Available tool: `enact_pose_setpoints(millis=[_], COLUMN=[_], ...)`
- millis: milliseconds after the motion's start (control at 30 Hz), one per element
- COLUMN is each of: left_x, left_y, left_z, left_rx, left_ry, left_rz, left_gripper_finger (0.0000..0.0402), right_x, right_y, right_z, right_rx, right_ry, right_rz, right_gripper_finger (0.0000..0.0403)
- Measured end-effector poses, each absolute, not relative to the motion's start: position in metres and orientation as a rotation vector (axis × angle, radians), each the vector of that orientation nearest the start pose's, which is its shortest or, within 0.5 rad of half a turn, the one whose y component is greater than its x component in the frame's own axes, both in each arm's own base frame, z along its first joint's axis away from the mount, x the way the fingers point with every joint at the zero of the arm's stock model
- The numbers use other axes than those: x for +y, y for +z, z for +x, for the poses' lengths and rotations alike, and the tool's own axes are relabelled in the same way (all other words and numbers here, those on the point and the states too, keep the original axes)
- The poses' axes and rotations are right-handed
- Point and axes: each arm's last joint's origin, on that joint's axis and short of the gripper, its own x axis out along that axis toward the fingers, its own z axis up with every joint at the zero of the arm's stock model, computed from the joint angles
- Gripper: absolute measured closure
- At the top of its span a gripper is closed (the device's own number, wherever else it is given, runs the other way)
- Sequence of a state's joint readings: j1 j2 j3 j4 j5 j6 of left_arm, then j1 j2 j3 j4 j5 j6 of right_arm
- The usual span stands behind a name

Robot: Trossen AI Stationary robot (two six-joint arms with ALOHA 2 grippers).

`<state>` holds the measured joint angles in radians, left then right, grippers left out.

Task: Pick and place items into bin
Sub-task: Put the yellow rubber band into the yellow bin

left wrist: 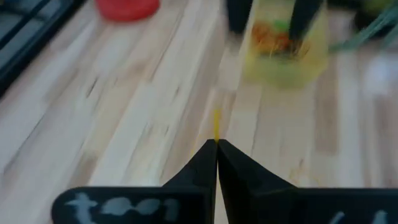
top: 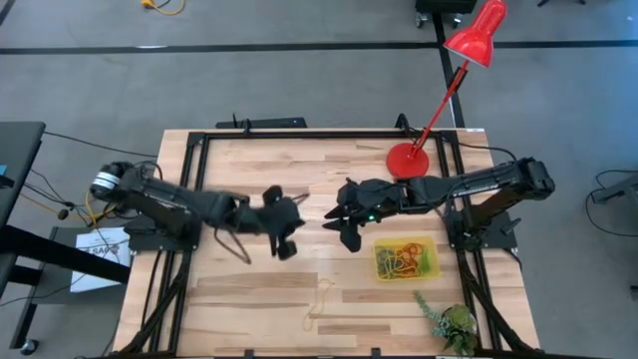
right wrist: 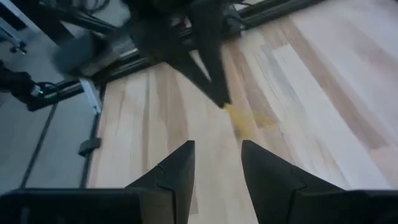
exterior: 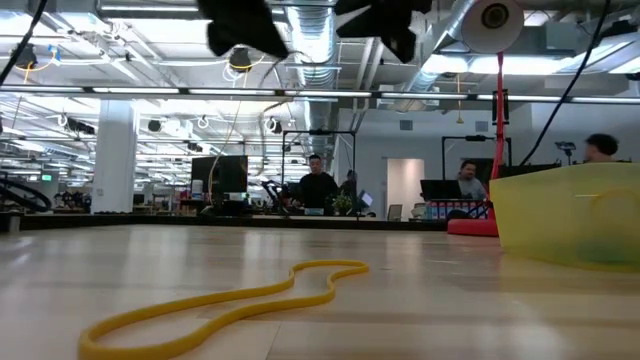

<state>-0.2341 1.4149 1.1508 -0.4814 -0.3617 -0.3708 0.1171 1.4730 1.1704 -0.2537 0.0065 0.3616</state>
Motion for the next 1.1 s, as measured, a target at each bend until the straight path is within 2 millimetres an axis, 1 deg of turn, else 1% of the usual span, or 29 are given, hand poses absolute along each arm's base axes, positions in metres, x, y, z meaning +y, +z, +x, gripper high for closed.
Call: enact_pose_setpoints(millis=[67,133,233,300,467,633,767,900,1100], left_x=[-0.05,-0.043,-0.036,-0.033,-0.028,-0.026,-0.025,-0.026,-0.025], left_y=[0.303,0.309,0.313,0.313,0.311,0.305,0.305,0.305,0.301], left_z=[0.301,0.307,0.314,0.315,0.315,0.311,0.311,0.311,0.307], left_rx=[0.603,0.54,0.48,0.475,0.495,0.567,0.561,0.561,0.621], left_ry=[0.2,0.148,0.1,0.096,0.116,0.158,0.172,0.156,0.167], left_rz=[-0.154,-0.169,-0.161,-0.154,-0.15,-0.133,-0.13,-0.137,-0.126], left_gripper_finger=[0.0401,0.0401,0.0401,0.0401,0.0401,0.0401,0.0401,0.0401,0.0401], right_x=[0.038,0.037,0.036,0.035,0.035,0.036,0.033,0.029,0.031], right_y=[0.295,0.294,0.278,0.269,0.255,0.256,0.261,0.26,0.257], right_z=[0.33,0.34,0.35,0.356,0.362,0.36,0.359,0.359,0.357], right_rx=[0.567,0.508,0.545,0.559,0.612,0.614,0.593,0.606,0.644], right_ry=[-0.004,0.004,0.002,0.0,0.018,0.038,0.031,0.017,0.012], right_rz=[0.284,0.249,0.217,0.218,0.225,0.231,0.233,0.244,0.258], right_gripper_finger=[0.0278,0.0278,0.0278,0.0278,0.028,0.0291,0.0298,0.0305,0.0312])
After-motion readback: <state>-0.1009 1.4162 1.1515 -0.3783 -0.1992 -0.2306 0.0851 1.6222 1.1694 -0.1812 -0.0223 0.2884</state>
